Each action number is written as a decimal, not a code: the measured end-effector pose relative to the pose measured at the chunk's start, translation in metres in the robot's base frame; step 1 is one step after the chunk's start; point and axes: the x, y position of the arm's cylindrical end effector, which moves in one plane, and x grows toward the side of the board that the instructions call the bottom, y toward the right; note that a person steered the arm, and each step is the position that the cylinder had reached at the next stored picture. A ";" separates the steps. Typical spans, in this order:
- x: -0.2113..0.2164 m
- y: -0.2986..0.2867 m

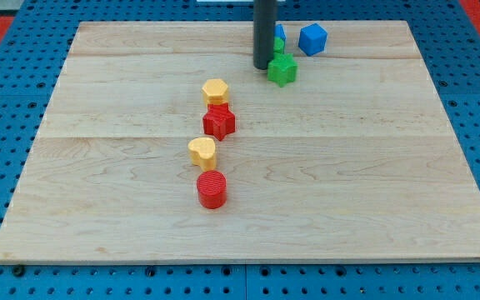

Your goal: Separate the green star from the green circle

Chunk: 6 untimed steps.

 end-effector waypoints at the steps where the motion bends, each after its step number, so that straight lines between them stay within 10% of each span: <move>1: -0.002 -0.025; 6: 0.051 0.041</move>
